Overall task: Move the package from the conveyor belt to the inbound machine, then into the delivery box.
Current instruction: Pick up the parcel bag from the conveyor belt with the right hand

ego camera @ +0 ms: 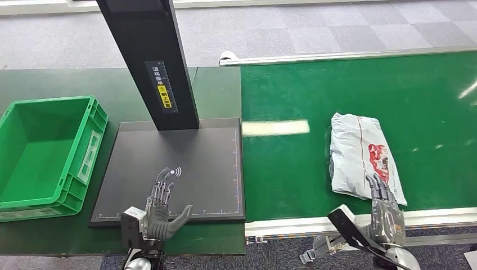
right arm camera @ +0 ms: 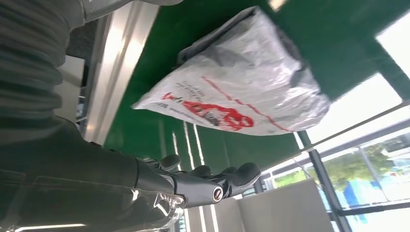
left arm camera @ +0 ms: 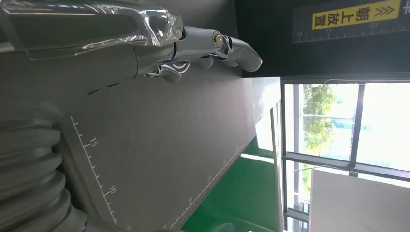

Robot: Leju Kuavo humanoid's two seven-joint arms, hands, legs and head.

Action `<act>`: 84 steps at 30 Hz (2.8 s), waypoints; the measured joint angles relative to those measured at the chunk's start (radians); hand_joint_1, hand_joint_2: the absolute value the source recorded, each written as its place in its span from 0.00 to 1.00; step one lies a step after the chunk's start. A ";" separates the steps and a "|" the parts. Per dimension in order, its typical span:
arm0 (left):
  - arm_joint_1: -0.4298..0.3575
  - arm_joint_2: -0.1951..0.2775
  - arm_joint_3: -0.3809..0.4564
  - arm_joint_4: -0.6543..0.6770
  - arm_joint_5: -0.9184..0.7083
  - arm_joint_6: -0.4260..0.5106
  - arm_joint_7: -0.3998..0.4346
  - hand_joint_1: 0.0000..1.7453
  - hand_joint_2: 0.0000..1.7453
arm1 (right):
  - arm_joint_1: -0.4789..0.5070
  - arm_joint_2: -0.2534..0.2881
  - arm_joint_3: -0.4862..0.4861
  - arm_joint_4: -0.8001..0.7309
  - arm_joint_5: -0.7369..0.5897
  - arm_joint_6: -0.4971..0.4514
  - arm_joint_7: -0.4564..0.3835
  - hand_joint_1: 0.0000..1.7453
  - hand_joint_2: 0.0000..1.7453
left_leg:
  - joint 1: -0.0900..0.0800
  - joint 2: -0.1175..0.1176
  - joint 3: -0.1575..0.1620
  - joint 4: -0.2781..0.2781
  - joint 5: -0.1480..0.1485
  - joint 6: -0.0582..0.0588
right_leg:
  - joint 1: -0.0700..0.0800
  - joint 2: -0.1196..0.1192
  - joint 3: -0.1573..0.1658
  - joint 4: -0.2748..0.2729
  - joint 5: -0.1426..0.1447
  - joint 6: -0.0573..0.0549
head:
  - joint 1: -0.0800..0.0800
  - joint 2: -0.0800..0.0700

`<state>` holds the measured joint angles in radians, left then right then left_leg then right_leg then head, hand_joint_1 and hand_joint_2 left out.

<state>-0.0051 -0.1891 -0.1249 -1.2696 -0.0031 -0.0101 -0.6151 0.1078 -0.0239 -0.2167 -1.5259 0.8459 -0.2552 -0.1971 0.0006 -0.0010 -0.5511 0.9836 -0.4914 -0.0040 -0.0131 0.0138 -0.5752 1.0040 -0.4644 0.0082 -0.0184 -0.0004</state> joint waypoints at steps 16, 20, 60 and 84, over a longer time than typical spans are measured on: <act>-0.002 -0.001 -0.025 0.011 0.005 0.000 0.002 0.00 1.00 | -0.075 -0.003 -0.154 0.160 -0.042 0.072 -0.031 0.00 1.00 | 0.000 0.001 0.000 0.000 0.000 0.000 | 0.000 0.000 0.000 0.000 0.000 0.000 | 0.000 0.000; -0.002 0.000 -0.032 0.016 0.006 -0.001 0.002 0.00 1.00 | -0.105 -0.014 -0.161 0.196 -0.056 0.086 -0.043 0.00 1.00 | 0.000 0.001 0.000 0.000 0.000 0.000 | 0.000 0.000 0.001 0.000 0.000 0.000 | 0.000 0.000; -0.056 0.016 -0.119 0.084 0.033 -0.009 -0.004 0.00 1.00 | -0.671 -0.140 -0.045 0.999 -0.180 0.163 -0.194 0.00 1.00 | 0.000 0.000 0.000 0.000 0.001 0.001 | 0.000 0.000 0.001 0.000 0.001 0.000 | 0.000 0.000; -0.133 0.002 -0.171 0.151 0.033 -0.027 0.019 0.00 1.00 | -0.714 0.081 0.162 1.135 -0.180 0.204 -0.155 0.00 1.00 | 0.000 -0.003 -0.001 0.001 0.002 0.001 | 0.000 -0.002 0.001 0.001 0.001 0.000 | 0.000 0.000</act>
<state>-0.1382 -0.1868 -0.2964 -1.1190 0.0295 -0.0376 -0.5965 -0.6063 0.0573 -0.0547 -0.3904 0.6663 -0.0516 -0.3516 0.0008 -0.0038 -0.5516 0.9841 -0.4892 -0.0028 -0.0131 0.0118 -0.5742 1.0048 -0.4637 0.0083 -0.0183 -0.0004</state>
